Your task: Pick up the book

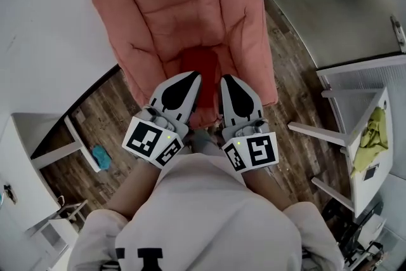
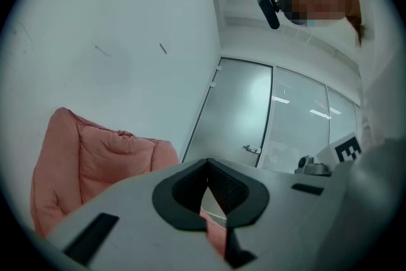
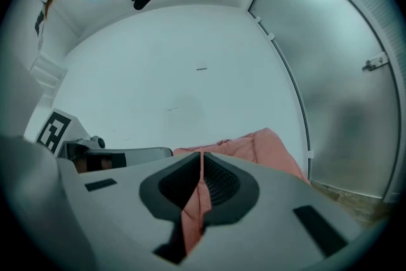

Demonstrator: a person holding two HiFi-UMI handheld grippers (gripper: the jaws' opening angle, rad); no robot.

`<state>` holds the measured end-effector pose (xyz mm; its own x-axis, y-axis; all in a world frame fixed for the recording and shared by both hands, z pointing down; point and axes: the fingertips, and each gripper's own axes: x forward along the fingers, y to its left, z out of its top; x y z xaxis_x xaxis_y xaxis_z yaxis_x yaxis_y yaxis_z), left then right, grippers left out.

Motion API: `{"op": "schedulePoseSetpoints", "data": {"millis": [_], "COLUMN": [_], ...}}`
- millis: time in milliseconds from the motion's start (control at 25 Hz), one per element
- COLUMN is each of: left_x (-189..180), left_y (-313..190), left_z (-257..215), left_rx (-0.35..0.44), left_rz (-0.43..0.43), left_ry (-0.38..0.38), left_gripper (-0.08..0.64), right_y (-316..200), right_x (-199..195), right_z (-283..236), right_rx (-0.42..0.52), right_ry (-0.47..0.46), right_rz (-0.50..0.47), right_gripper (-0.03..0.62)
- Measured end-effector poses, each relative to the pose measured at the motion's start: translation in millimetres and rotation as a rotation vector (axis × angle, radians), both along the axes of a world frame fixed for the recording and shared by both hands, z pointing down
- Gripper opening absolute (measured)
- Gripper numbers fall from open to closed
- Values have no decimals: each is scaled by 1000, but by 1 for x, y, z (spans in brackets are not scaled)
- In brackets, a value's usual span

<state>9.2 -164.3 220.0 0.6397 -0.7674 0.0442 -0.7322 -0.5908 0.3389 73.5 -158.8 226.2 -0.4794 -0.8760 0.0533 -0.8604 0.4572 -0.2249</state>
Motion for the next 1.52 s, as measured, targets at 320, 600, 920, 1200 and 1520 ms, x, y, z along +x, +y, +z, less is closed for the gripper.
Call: {"op": "schedulePoseSetpoints", "data": {"millis": [320,600,920,1200,1520], "left_x": [-14,-10,-23,-35,-34], "left_y": [-8,-19,-30,-36,-42], "left_z": [14,25,52,69,98], "left_rx": [-31,-37,-99,-130,-181], "left_rz": [1,24,-7,-31,-61], "left_ry": [-6,-20,-14,-20,-20], "left_gripper": [3,5,158,158,158], "right_y": [-11,-20,-28,-36,-41], "right_x": [-12,-11,-18,-19,-13], "right_z": [12,24,49,68,102], "right_rx": [-6,-27,-73,-116,-164], "right_ry": [18,28,30,31,60], "right_rz": [18,33,27,38,44], "right_gripper": [35,35,174,179,179]}}
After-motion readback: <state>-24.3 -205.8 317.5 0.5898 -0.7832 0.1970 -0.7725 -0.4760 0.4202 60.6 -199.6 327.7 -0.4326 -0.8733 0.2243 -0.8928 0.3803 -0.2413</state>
